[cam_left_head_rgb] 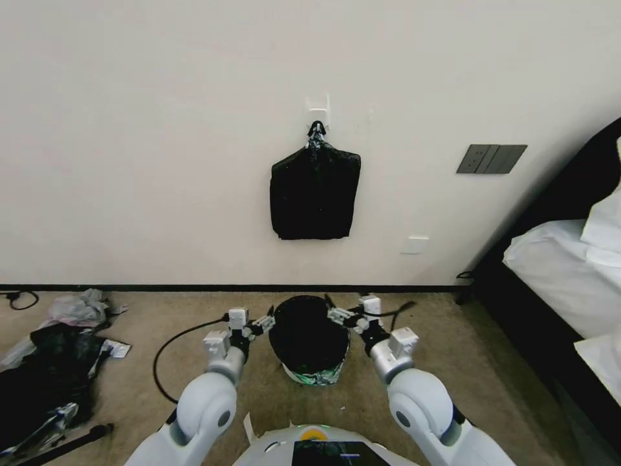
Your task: Place a trash bag onto the trash bin.
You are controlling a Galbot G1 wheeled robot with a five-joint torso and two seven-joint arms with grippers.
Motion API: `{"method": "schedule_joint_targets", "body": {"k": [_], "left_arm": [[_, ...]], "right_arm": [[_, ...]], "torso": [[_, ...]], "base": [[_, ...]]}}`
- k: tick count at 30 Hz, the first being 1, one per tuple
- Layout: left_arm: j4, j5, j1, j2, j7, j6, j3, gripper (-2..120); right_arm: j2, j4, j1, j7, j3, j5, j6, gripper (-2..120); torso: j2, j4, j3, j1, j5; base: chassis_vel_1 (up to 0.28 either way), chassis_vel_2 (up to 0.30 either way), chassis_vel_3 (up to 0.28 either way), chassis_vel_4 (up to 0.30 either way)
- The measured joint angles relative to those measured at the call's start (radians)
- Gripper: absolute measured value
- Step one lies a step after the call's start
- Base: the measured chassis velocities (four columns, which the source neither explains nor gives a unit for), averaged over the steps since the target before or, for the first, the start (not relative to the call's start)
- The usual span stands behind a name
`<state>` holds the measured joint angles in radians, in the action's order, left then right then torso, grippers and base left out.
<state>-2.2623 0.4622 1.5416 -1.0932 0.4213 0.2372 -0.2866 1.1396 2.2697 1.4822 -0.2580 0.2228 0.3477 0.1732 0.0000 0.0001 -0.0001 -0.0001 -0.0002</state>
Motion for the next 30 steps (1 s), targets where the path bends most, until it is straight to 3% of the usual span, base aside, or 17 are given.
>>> {"method": "schedule_joint_targets", "body": {"k": [1, 2, 4, 5, 6, 9, 16, 21, 30], "left_arm": [[0.0, 0.0, 0.0, 0.0, 0.0, 0.0, 0.0, 98], [0.012, -0.062, 0.014, -0.006, -0.022, -0.057, -0.009, 99], [0.071, -0.27, 0.058, -0.039, -0.084, -0.244, -0.04, 100], [0.071, -0.27, 0.058, -0.039, -0.084, -0.244, -0.04, 100], [0.097, -0.332, 0.08, -0.058, -0.098, -0.304, -0.054, 100], [0.114, -0.382, 0.147, -0.094, -0.121, -0.384, -0.091, 100], [0.06, -0.409, 0.256, -0.122, -0.129, -0.455, -0.15, 100], [0.022, -0.414, 0.351, -0.124, -0.122, -0.499, -0.149, 100], [0.025, -0.422, 0.368, -0.124, -0.114, -0.519, -0.145, 100]], "right_arm": [[0.0, 0.0, 0.0, 0.0, 0.0, 0.0, 0.0, 100], [0.014, -0.013, 0.013, 0.012, 0.016, -0.037, -0.036, 100], [0.078, -0.073, 0.073, 0.06, 0.084, -0.2, -0.164, 100], [0.078, -0.073, 0.073, 0.06, 0.084, -0.2, -0.164, 100], [0.112, -0.101, 0.099, 0.077, 0.115, -0.26, -0.22, 100], [0.192, -0.128, 0.162, 0.098, 0.172, -0.344, -0.346, 100], [0.265, -0.09, 0.303, 0.126, 0.203, -0.377, -0.466, 100], [0.286, -0.054, 0.374, 0.127, 0.197, -0.397, -0.501, 100], [0.29, -0.043, 0.386, 0.127, 0.191, -0.405, -0.505, 100]], "torso": [[0.0, 0.0, 0.0, 0.0, 0.0], [0.0, -0.0004, 0.0, 0.0, 0.0003], [0.0, -0.0002, 0.0, 0.0, 0.0001], [0.0, -0.0002, 0.0, 0.0, 0.0001], [0.0, -0.0004, 0.0, 0.0, 0.0001], [0.0, 0.0, 0.0, 0.0, 0.0001], [0.0, -0.0001, 0.0, 0.0, 0.0001], [0.0, 0.0002, 0.0, 0.0, 0.0002], [0.0, -0.0001, 0.0, 0.0, 0.0001]], "base": [[0.0, 0.0, 0.0, 0.0], [0.0, 0.0, 0.0, 0.0], [0.0, 0.0, 0.0, 0.0], [0.0, 0.0, 0.0, 0.0], [0.0, 0.0, 0.0, 0.0], [0.0, 0.0, 0.0, 0.0], [0.0, 0.0, 0.0, 0.0], [0.0, 0.0, 0.0, 0.0], [0.0, 0.0, 0.0, 0.0]]}}
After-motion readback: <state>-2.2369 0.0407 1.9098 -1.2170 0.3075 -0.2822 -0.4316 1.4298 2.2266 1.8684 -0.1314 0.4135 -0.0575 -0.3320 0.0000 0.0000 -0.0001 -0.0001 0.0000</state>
